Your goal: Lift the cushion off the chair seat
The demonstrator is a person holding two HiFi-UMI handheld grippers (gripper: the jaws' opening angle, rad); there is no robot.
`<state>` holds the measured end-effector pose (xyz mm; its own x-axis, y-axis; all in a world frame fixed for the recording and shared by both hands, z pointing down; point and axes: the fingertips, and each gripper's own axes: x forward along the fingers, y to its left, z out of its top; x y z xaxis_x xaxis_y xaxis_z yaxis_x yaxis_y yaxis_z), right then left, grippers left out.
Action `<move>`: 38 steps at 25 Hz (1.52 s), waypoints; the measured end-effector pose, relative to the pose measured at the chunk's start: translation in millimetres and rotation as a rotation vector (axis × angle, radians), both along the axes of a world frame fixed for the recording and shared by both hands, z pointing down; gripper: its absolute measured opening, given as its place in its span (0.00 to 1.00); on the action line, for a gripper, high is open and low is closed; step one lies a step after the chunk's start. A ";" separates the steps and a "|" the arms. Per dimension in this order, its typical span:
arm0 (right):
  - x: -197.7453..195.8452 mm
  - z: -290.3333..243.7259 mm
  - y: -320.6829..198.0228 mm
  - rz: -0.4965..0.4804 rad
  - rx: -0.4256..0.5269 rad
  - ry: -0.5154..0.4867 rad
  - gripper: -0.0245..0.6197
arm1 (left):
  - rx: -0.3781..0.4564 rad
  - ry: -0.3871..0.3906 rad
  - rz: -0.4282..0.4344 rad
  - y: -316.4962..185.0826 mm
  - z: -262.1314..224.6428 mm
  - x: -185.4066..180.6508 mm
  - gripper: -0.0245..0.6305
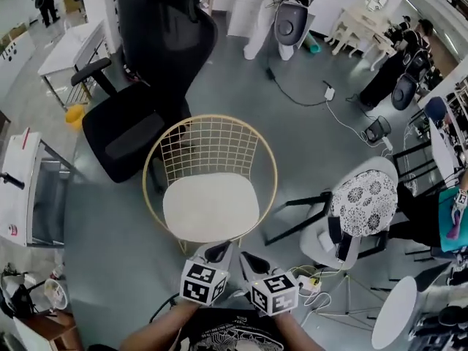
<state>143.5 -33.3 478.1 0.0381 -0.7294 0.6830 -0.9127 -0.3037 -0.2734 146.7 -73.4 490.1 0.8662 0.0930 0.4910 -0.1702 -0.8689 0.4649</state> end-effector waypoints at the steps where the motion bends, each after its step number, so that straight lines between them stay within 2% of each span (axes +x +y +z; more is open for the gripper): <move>1: 0.4 1.6 -2.6 -0.014 -0.009 0.000 0.04 | -0.008 0.003 -0.004 -1.4 3.0 1.2 0.03; 6: 6.3 13.5 -13.7 -0.084 -0.040 0.008 0.04 | -0.049 0.022 -0.056 -13.5 18.5 5.1 0.03; 11: 2.8 18.3 -7.3 -0.161 -0.059 -0.055 0.04 | -0.126 -0.006 -0.118 1.3 30.8 -4.8 0.03; 17: -3.0 47.9 6.8 -0.341 -0.070 -0.101 0.04 | -0.236 -0.025 -0.293 27.3 73.1 -14.1 0.04; 20: 1.0 62.9 -6.3 -0.414 -0.078 -0.116 0.04 | -0.288 -0.037 -0.367 24.7 91.8 -17.8 0.04; 25: 5.7 78.7 -27.1 -0.468 -0.080 -0.133 0.04 | -0.393 0.000 -0.513 4.2 118.4 -24.3 0.04; 28: 3.3 92.3 -22.1 -0.518 -0.099 -0.146 0.04 | -0.458 0.032 -0.559 7.6 140.9 -25.2 0.04; 31: 3.3 105.1 -16.8 -0.569 -0.121 -0.136 0.04 | -0.511 0.050 -0.576 11.1 167.0 -26.9 0.13; 36: 11.0 124.1 -6.9 -0.629 -0.152 -0.112 0.04 | -0.563 0.087 -0.667 9.8 205.6 -36.6 0.13; 38: 16.4 129.9 -2.4 -0.642 -0.165 -0.107 0.04 | -0.603 0.112 -0.701 12.1 219.0 -37.2 0.20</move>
